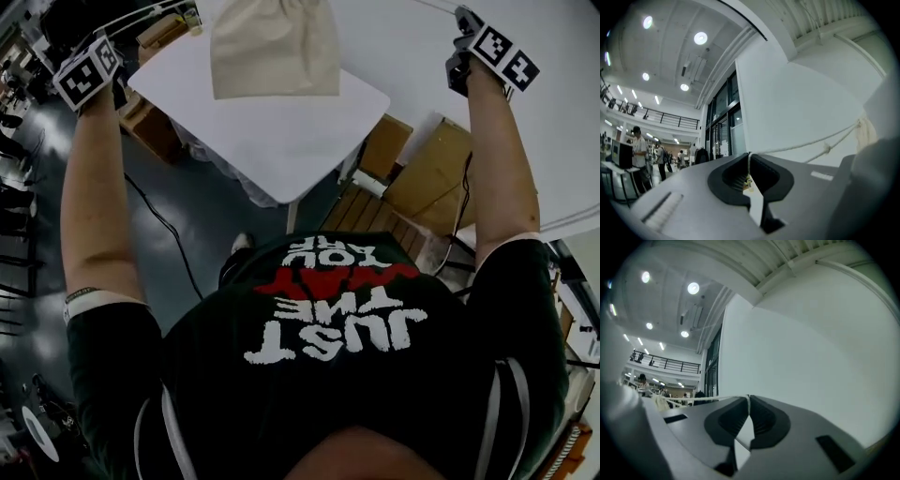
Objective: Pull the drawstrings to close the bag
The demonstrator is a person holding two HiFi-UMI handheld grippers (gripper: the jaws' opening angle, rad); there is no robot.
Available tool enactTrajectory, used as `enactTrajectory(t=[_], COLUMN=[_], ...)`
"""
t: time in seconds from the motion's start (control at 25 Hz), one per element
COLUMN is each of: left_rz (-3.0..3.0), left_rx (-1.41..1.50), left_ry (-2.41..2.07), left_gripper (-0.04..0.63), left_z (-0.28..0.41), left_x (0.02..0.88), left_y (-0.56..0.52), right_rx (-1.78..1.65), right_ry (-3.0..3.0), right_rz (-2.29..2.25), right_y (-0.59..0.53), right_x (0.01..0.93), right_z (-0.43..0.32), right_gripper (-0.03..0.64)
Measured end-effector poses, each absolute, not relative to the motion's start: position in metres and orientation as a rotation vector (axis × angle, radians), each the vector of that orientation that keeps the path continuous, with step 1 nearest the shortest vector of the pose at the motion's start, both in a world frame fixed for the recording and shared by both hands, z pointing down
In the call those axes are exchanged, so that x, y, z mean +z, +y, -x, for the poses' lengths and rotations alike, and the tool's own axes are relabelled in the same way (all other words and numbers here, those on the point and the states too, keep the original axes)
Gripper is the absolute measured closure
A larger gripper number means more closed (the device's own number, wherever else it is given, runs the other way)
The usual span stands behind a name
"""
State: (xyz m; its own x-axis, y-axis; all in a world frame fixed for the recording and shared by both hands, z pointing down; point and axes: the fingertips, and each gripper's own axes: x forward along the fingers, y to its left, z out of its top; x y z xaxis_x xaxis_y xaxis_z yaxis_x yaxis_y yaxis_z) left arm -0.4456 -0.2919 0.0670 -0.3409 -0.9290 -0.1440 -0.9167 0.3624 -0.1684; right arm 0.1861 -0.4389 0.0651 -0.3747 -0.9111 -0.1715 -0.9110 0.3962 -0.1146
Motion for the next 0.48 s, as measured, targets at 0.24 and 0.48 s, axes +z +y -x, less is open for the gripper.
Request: enactTrajectory(t=[0.24, 0.48], left_rz=[1.705, 1.761], left_rx=[-0.045, 0.051], left_ry=[2.394, 2.381], left_gripper=[0.586, 0.586], left_z=[0.452, 0.45], left_x=[0.084, 0.079], left_y=[-0.291, -0.29], right_rx=[-0.083, -0.085], right_ry=[2.418, 2.422], right_rz=[1.617, 1.596], right_y=[-0.441, -0.434], right_x=[0.092, 0.091], right_z=[-0.209, -0.205], right_gripper=[0.606, 0.604])
